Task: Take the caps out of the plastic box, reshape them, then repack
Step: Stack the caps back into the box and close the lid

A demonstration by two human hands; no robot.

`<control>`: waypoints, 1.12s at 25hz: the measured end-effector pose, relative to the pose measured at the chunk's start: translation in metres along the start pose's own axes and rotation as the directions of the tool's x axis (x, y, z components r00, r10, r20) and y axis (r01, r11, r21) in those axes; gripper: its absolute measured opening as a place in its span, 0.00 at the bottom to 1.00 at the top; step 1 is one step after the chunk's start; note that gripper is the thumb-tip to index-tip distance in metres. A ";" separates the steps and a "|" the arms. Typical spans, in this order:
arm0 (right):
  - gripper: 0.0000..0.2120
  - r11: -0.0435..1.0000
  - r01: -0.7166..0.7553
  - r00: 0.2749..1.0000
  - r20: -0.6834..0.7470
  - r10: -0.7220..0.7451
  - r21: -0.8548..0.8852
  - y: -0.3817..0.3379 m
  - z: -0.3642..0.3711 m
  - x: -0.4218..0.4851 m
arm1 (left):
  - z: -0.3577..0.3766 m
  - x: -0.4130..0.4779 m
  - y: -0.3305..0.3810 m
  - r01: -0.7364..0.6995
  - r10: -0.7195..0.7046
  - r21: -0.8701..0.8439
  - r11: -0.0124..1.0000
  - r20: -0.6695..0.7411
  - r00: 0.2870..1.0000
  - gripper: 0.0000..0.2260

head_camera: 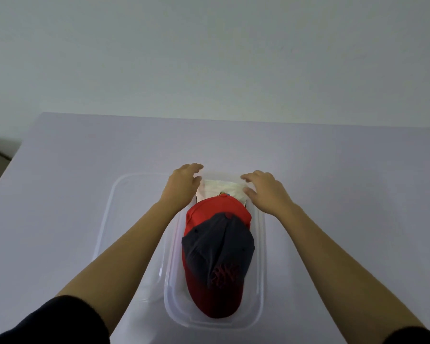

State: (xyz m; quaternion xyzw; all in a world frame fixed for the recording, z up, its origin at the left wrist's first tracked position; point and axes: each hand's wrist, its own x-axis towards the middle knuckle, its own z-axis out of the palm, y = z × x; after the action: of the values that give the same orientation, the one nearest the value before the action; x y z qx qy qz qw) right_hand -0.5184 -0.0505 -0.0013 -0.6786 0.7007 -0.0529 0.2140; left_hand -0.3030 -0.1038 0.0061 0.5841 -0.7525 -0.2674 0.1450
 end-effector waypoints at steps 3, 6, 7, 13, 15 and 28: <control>0.14 0.938 -0.001 0.999 0.047 -0.016 0.347 0.006 -0.003 -0.031 | -0.025 -0.027 -0.008 0.005 0.008 -0.057 0.998 0.223 0.975 0.12; 0.13 0.958 -0.002 0.974 0.217 -0.062 0.285 -0.001 0.009 -0.044 | -0.023 -0.043 -0.014 -0.012 -0.003 0.026 1.000 0.515 0.857 0.08; 0.14 0.969 -0.015 0.984 0.173 -0.028 0.246 -0.002 0.013 -0.040 | -0.017 -0.041 -0.015 -0.016 -0.001 0.032 0.999 0.477 0.879 0.08; 0.18 0.989 -0.139 0.990 -0.030 0.140 0.059 -0.020 0.026 -0.029 | 0.016 -0.033 -0.005 0.138 -0.193 0.229 0.964 0.240 0.951 0.10; 0.16 0.978 -0.115 0.983 -0.121 0.137 0.175 -0.022 0.020 -0.041 | 0.014 -0.044 -0.001 0.155 -0.183 0.178 0.972 0.153 0.971 0.09; 0.39 0.982 -0.017 0.997 0.071 0.004 0.188 -0.031 0.037 -0.109 | -0.003 -0.109 -0.006 0.214 -0.175 -0.181 0.960 0.210 0.962 0.02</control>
State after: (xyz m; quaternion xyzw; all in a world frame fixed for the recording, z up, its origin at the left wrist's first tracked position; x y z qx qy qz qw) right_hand -0.4776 0.0613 0.0018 -0.6529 0.6882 -0.0939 0.3020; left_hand -0.2664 -0.0008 0.0155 0.6093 -0.6707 -0.4103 0.1033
